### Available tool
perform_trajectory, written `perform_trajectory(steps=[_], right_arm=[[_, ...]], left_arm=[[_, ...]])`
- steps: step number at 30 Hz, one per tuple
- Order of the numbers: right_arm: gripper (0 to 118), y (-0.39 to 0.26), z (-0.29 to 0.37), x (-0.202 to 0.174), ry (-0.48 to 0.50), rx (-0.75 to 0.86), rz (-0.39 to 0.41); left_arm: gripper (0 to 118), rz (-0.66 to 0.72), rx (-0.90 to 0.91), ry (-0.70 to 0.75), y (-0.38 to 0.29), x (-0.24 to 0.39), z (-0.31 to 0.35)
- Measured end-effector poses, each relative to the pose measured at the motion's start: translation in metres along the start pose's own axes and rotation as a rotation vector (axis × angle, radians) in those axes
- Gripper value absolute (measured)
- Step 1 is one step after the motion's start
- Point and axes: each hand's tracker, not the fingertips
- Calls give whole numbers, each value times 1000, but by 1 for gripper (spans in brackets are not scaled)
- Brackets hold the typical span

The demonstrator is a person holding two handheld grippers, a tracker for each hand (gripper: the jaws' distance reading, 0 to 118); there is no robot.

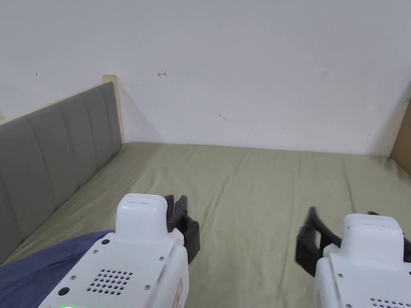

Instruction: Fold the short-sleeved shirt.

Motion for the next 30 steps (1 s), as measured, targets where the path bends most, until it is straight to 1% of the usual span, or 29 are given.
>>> perform_trajectory(steps=[1, 2, 4, 5, 6, 8, 9, 11, 12, 14, 17, 18, 21, 23, 24, 28, 30], right_arm=[[25, 0, -2, -1, -18, 3, -6], [11, 1, -4, 0, -17, -8, -13], [11, 1, -8, 2, 5, -34, -29], [8, 0, -9, 2, -2, -38, -25], [2, -2, -9, 1, -13, -35, -24], [1, -2, -9, 2, -6, -48, -39], [1, -3, -12, 2, 12, -70, -41], [0, -5, -12, 0, 20, -66, -34], [0, -5, -13, -1, 41, -74, -29], [0, -4, -14, -3, 63, -74, -55], [0, 0, -17, -19, 110, -68, -38], [0, 1, -17, -27, 138, -65, -39], [0, 2, -19, -57, 264, -86, -53], [0, 1, -18, -81, 334, -91, -36], [0, 1, -17, -93, 387, -99, -38], [0, -3, -11, -138, 544, -147, -62], [0, -6, -9, -155, 599, -163, -53]], left_arm=[[11, -5, -10, 3, 0, 1, -1], [2, -20, -9, 10, 0, 2, -1], [0, -29, 1, 8, 1, 4, 1], [0, -30, 6, -3, 2, 3, 2], [0, -17, 10, -20, 4, 2, 2], [0, -3, -2, -24, 5, 1, 0], [0, -4, -4, -19, 5, 0, -1], [0, -9, -17, -5, 5, 0, -2], [0, -9, -17, 5, 5, -2, -1], [0, 1, -28, 10, 7, -10, 0], [0, 29, -31, 74, 9, -26, 7], [0, 25, -23, 120, 10, -33, 11], [0, 7, -13, 213, 11, -55, 30], [0, 25, -8, 271, 13, -75, 44], [0, 28, -5, 316, 14, -86, 52], [0, 5, -18, 507, 14, -125, 81], [0, 40, -26, 549, 14, -142, 93]])
